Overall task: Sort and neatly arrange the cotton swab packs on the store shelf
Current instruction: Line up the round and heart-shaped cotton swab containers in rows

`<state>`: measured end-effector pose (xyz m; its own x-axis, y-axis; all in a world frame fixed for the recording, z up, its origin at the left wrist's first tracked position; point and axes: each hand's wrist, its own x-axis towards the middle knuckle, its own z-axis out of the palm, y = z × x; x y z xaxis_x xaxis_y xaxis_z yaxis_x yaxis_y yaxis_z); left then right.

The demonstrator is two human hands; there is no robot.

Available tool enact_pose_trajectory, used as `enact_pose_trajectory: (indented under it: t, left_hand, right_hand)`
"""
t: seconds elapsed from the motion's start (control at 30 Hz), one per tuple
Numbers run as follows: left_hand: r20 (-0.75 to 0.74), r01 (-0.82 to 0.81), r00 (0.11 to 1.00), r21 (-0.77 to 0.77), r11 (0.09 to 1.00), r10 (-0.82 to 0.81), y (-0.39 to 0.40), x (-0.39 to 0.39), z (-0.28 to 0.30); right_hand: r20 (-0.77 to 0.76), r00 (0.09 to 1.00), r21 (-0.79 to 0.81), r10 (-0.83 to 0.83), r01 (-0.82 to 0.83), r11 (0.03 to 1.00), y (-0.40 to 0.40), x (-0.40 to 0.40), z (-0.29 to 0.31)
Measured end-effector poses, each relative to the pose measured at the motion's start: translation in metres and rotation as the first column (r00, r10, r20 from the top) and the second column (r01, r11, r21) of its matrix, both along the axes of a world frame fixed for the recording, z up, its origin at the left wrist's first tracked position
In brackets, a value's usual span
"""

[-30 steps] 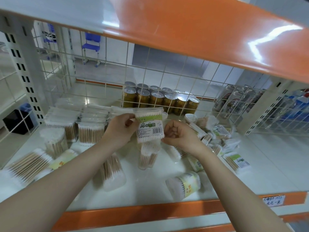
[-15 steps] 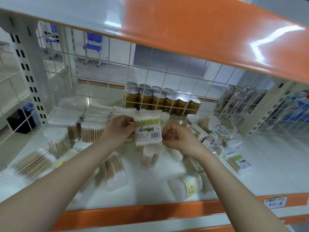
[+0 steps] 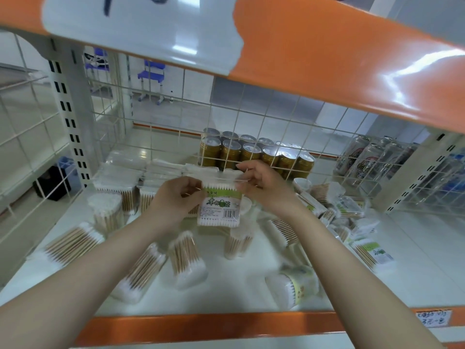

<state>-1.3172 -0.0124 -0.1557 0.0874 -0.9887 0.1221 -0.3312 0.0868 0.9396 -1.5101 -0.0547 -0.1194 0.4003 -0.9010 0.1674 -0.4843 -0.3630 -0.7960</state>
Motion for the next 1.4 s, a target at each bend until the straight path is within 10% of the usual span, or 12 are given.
enact_pose_trajectory:
  t: [0.6, 1.4]
  left_hand:
    - [0.221, -0.292, 0.926, -0.093, 0.952, 0.306, 0.007, 0.048, -0.013]
    - [0.460, -0.226, 0.843, -0.168, 0.960, 0.279, 0.027, 0.065, -0.025]
  right_hand:
    - [-0.354, 0.934, -0.171, -0.049, -0.013, 0.985, 0.004, 0.045, -0.011]
    - [-0.696, 0.716, -0.256, -0.045, -0.190, 0.948, 0.003, 0.076, -0.032]
